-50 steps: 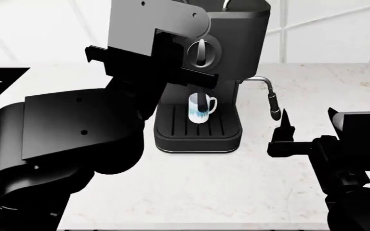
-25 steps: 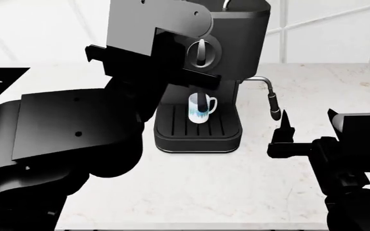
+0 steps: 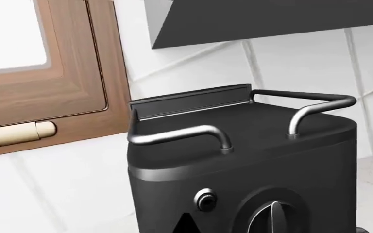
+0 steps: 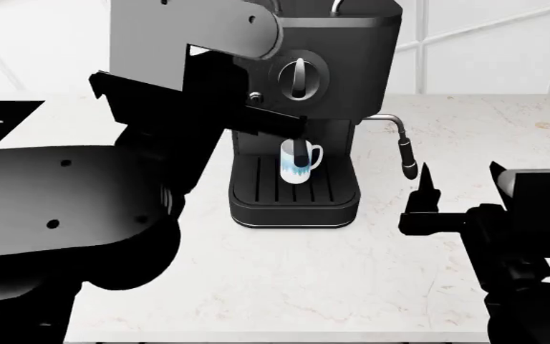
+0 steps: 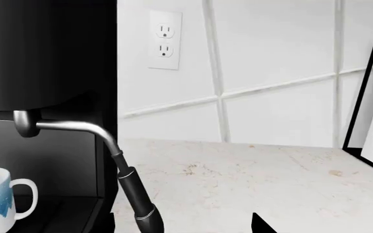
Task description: Press the button on the coffee machine to serve coffee.
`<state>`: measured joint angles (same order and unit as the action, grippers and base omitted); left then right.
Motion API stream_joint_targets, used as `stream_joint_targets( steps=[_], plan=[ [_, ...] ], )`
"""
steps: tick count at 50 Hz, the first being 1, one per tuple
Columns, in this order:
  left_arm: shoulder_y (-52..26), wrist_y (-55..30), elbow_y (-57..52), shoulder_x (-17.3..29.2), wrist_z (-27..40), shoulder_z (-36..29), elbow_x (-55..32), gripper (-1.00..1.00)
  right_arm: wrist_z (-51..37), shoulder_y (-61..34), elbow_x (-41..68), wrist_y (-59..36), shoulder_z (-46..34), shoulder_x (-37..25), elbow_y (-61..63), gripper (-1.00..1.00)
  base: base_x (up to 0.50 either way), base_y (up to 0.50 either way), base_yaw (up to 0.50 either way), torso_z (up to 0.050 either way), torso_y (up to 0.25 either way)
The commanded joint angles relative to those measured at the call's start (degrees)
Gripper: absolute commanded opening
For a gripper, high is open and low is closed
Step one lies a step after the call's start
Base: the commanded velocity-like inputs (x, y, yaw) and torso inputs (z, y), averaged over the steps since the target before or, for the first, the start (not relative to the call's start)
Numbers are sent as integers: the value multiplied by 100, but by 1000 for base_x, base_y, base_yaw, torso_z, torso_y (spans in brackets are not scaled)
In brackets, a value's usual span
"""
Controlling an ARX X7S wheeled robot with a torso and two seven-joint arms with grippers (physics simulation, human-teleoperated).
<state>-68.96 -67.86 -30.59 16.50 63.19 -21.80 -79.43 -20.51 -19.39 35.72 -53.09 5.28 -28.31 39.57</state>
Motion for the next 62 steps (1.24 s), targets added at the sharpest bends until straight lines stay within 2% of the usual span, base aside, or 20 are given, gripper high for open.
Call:
stream_joint_targets(
  steps=[1,3,10,11,22,32,38,46,52,55,62],
  plan=[
    [318,150,-207,434,-54,261,16,-100,-11,56,25,33,30,-14,26,100,0,0,0,0,0],
    [540,380,-381,654,-432,333,331,-100,-4,91,28,60,48,-18,30,100,0,0,0,0,0],
    [870,450,-396,1008,-318,561,359,-100,-17,146,8,111,35,-3,15,100,0,0,0,0,0],
    [923,439,-412,1098,-334,569,396,100,-23,151,10,109,31,0,22,100,0,0,0,0,0],
    [1355,651,-429,1498,-491,771,634,100,-65,183,29,98,29,-5,49,100,0,0,0,0,0],
    [1542,683,-457,1645,-452,753,806,100,-60,266,20,180,41,-1,30,100,0,0,0,0,0],
    [1970,904,-537,1945,-704,891,979,100,-61,312,17,213,53,-7,15,100,0,0,0,0,0],
    [2626,1417,-271,2068,-1482,601,1705,100,-79,368,75,207,96,-18,110,100,0,0,0,0,0],
    [3080,1875,-127,2082,-1854,513,2086,100,-66,474,61,245,86,-28,91,100,0,0,0,0,0],
    [3328,2115,-45,2076,-1941,645,2102,100,-39,512,20,295,33,-32,48,100,0,0,0,0,0],
    [3583,2324,228,2045,-2054,486,2467,100,-5,721,-210,407,-147,-171,67,100,0,0,0,0,0]
  ],
)
